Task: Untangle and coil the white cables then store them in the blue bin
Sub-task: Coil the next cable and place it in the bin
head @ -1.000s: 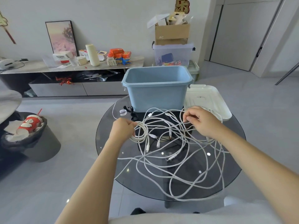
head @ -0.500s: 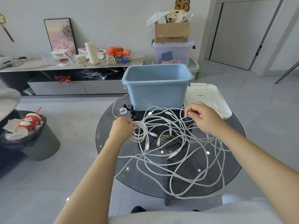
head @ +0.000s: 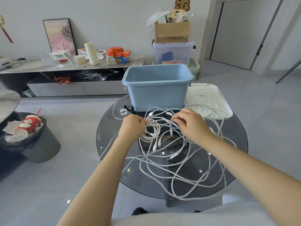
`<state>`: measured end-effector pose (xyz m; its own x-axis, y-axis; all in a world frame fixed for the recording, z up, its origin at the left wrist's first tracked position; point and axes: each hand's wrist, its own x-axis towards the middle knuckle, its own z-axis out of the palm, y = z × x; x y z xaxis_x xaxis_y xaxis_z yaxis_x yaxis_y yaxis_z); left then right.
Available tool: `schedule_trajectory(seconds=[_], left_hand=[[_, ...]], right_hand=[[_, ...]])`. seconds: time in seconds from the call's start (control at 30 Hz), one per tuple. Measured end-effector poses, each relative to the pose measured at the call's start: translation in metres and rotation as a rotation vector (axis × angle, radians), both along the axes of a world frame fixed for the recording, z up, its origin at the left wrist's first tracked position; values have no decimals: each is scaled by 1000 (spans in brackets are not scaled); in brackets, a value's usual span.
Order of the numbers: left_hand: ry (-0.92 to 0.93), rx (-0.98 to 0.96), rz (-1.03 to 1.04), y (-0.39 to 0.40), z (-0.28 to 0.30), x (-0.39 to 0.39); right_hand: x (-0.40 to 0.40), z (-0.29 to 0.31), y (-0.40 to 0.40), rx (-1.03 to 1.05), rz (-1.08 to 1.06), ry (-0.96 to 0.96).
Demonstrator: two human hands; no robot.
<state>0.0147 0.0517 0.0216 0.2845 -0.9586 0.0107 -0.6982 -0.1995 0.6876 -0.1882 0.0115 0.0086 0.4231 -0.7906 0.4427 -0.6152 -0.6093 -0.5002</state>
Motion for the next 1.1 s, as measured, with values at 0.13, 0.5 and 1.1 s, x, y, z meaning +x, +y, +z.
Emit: schedule_trajectory(seconds=[0.13, 0.5, 1.1], left_hand=[[38, -52, -10, 1, 4, -14], [254, -424, 106, 11, 31, -19], [701, -122, -194, 17, 29, -36]], right_hand=[[10, -2, 5, -111, 0, -57], [16, 21, 16, -181, 1, -418], [7, 21, 13, -341, 124, -329]])
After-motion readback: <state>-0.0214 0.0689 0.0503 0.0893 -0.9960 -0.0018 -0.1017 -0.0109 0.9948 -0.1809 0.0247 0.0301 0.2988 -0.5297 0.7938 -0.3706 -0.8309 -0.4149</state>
